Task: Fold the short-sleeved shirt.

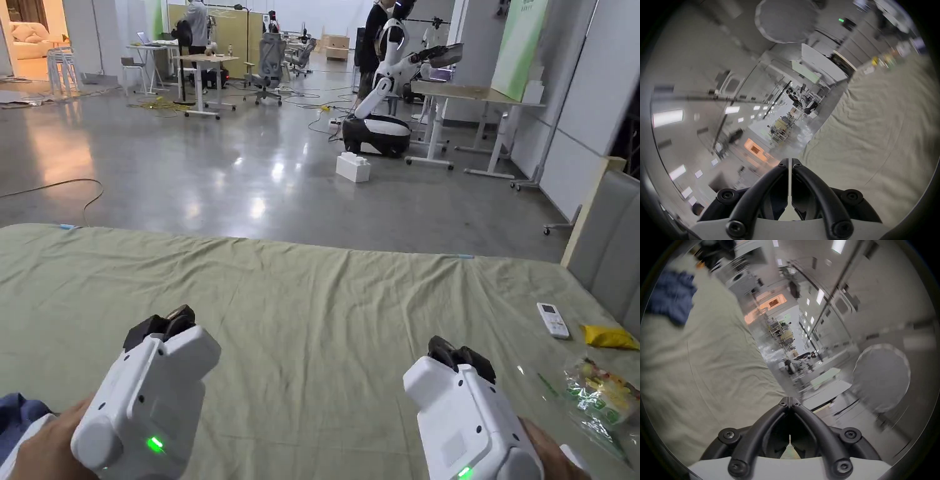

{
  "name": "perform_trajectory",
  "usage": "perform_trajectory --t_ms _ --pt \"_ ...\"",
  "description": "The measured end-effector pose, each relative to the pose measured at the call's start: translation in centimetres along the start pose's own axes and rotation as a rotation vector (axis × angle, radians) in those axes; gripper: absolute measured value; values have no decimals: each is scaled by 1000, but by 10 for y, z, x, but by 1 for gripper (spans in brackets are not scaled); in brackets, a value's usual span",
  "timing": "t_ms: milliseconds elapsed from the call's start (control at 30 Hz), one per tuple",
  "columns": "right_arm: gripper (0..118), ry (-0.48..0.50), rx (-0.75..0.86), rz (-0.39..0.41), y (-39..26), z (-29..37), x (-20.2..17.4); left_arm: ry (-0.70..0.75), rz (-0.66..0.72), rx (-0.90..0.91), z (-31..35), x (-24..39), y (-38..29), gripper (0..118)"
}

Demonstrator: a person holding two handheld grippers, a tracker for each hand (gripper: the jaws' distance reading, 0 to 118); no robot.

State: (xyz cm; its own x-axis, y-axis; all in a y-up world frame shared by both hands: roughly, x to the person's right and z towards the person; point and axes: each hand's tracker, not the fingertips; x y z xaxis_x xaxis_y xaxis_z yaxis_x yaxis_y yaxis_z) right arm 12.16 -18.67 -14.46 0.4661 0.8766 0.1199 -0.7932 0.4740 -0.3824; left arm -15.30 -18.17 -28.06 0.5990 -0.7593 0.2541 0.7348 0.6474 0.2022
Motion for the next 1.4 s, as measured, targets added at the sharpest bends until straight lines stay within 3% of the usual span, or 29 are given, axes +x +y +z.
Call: perform_trajectory --t_ms 133,267,333,400,633,867,967,1100,1333,1367,1400 --pt "0 -9 -38 -445 -7 -3 19 -55 445 13 2 -17 -4 3" --pt "0 -29 -64 -794 -16 -1 23 -68 869 -21 1 -29 -14 3" --pt "0 -54 -69 -958 -18 4 22 -27 944 -27 2 -28 -19 3" --pt "0 -65 -114 -1072 -22 5 20 -56 1000 -24 2 -27 -21 3" --pt "0 -112 -68 -1017 -12 14 20 -46 1010 -29 7 -33 -28 3" --pt "0 -92 -83 -1016 -8 13 17 -71 919 -97 26 -50 -33 3" --pt "0 -73 -85 -991 -7 12 10 -85 839 -198 27 -65 -54 3" --pt "0 -43 -89 -965 -5 8 2 -74 845 -334 27 -93 -105 3" --pt "0 11 -102 -949 -3 -1 -14 -245 892 -714 11 -118 -216 3" --pt "0 14 -107 -947 -2 -3 -17 -277 901 -748 10 -117 -230 8" --pt "0 18 -106 -937 0 -5 -19 -280 887 -789 10 -114 -242 25"
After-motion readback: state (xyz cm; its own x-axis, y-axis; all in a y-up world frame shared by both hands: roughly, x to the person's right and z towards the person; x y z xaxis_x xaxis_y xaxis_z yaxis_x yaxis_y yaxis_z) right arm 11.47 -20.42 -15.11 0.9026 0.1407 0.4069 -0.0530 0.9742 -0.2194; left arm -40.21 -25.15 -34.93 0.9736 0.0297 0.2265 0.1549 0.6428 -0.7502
